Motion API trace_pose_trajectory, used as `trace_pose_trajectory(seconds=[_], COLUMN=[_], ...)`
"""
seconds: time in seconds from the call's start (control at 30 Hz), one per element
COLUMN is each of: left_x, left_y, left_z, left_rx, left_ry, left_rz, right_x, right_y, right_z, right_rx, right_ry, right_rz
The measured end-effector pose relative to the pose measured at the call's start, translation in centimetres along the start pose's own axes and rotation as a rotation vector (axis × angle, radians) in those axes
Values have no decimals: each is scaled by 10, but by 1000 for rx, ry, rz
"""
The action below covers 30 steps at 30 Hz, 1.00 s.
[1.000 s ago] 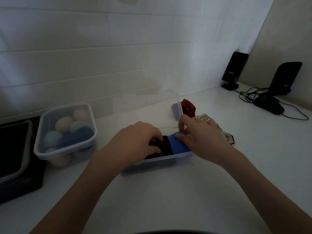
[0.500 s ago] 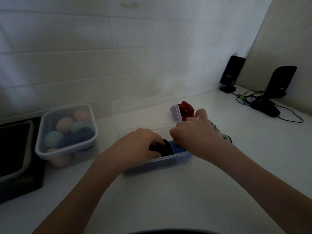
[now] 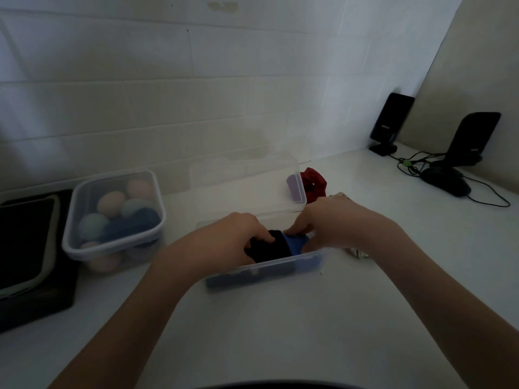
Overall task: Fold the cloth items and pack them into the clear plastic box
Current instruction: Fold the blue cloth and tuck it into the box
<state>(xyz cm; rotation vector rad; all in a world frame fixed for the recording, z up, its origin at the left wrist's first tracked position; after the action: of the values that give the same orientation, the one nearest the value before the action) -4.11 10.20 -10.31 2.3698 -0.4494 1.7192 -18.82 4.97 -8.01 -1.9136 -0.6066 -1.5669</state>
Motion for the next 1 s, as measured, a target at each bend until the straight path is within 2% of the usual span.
trace_pose_trajectory(seconds=[0.17,0.33,0.5,0.63,0.77,0.93,1.0], left_x=[-7,7,38,46,46,37,32], left_y=[8,-5,-22,-31,-32,-27,-24], left_z=[4,9,22,27,26,21,18], left_rx=[-3,18,57,61,74,101,119], left_ry=[44,-120,-303,-273,-162,-48,-23], left_rz=[45,53,-91,-140,-135,-75,-33], right_x=[0,-5,-1,11,17,14,11], right_y=[2,-2,-14,-20,-19,-12,-8], right_z=[7,-3,-10,-12,-6,5,9], right_rx=[17,-122,-177,-199,-134,-49,-19], right_ry=[-85,119,305,330,425,461,421], right_rz=[10,-30,-85,-188,-318,-299,-240])
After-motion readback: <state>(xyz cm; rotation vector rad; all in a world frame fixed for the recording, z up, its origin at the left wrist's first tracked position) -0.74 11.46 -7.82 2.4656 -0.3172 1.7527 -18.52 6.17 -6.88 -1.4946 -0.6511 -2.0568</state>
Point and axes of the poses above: each hand's wrist, its own y-axis towards the middle knuckle, its own x-axis out of the back of the hand, z = x × y, the point moved 3 cm from there along y, towards the middle knuckle, and after that the axes turned 6 degrees about -z, right-handed, at the moved point
